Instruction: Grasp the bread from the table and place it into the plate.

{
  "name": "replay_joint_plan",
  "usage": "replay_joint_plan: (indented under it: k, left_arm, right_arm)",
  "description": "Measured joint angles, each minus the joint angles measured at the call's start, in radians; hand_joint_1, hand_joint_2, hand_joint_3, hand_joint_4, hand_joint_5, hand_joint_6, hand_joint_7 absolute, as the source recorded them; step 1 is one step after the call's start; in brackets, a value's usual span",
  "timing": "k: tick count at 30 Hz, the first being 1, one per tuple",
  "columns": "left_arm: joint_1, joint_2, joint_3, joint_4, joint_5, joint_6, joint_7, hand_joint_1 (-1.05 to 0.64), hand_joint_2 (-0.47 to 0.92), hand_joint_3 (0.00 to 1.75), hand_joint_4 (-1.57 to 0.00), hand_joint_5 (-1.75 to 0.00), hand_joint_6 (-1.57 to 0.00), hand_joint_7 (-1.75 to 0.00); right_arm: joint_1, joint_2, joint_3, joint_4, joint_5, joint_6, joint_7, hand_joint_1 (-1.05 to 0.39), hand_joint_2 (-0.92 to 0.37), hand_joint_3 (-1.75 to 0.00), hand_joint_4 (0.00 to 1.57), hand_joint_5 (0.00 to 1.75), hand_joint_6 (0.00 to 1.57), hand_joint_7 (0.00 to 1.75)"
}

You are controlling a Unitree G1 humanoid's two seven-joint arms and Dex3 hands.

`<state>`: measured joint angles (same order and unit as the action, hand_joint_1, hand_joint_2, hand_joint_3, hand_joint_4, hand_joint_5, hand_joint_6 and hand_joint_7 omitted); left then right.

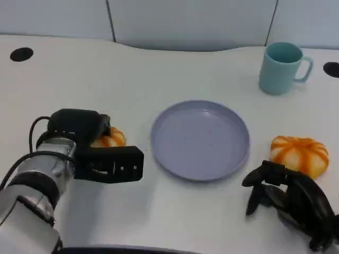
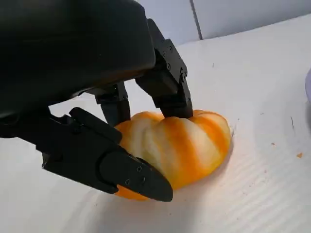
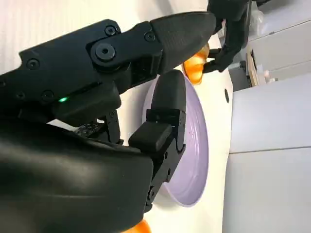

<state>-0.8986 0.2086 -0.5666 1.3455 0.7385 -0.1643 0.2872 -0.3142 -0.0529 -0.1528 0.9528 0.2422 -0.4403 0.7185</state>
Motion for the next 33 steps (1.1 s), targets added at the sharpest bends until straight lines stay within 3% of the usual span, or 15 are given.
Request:
replay_joint_plan:
  k: [3, 6, 8, 12, 22, 33]
  left_arm:
    - [0.012, 0.007, 0.051, 0.0, -0.046, -0.035, 0.027, -0.23, 0.9, 0.11, -0.9, -1.74, -0.7, -1.72]
    - [0.017, 0.008, 0.129, -0.009, -0.125, -0.087, 0.036, -0.23, 0.46, 1.01, -0.92, -1.75, -0.73, -1.74]
    - [0.017, 0.007, 0.176, -0.016, -0.171, -0.113, 0.036, -0.23, 0.36, 1.18, -0.91, -1.75, -0.74, -1.75]
    - [0.017, 0.0, 0.221, -0.031, -0.212, -0.168, 0.035, -0.26, 0.37, 1.14, -0.89, -1.75, -0.71, -1.75]
    - [-0.007, -0.017, 0.219, -0.056, -0.214, -0.264, 0.041, -0.28, 0.44, 1.0, -0.91, -1.75, -0.71, -1.75]
    - [-0.071, -0.097, 0.109, -0.072, -0.098, -0.324, 0.129, -0.25, 0.44, 1.0, -0.96, -1.75, -0.71, -1.75]
  right_arm:
    - [0.003, 0.0, 0.0, -0.005, 0.0, 0.002, -0.004, -0.58, -0.92, -0.12, 0.59, 1.61, 0.7, 1.1]
    - [0.003, 0.0, 0.0, -0.005, 0.0, 0.001, -0.005, -0.59, -0.92, -0.12, 0.6, 1.62, 0.71, 1.11]
    - [0.003, 0.001, 0.001, -0.005, -0.001, -0.005, -0.009, -0.58, -0.92, -0.12, 0.6, 1.63, 0.71, 1.11]
    - [0.004, 0.002, 0.003, -0.003, -0.003, -0.008, -0.011, -0.58, -0.92, -0.11, 0.59, 1.64, 0.71, 1.11]
    - [0.001, 0.001, 0.006, 0.004, -0.008, -0.012, -0.018, -0.58, -0.92, -0.12, 0.58, 1.65, 0.7, 1.12]
    - [-0.009, 0.002, 0.005, 0.025, -0.008, -0.028, -0.01, -0.56, -0.92, -0.1, 0.61, 1.63, 0.72, 1.09]
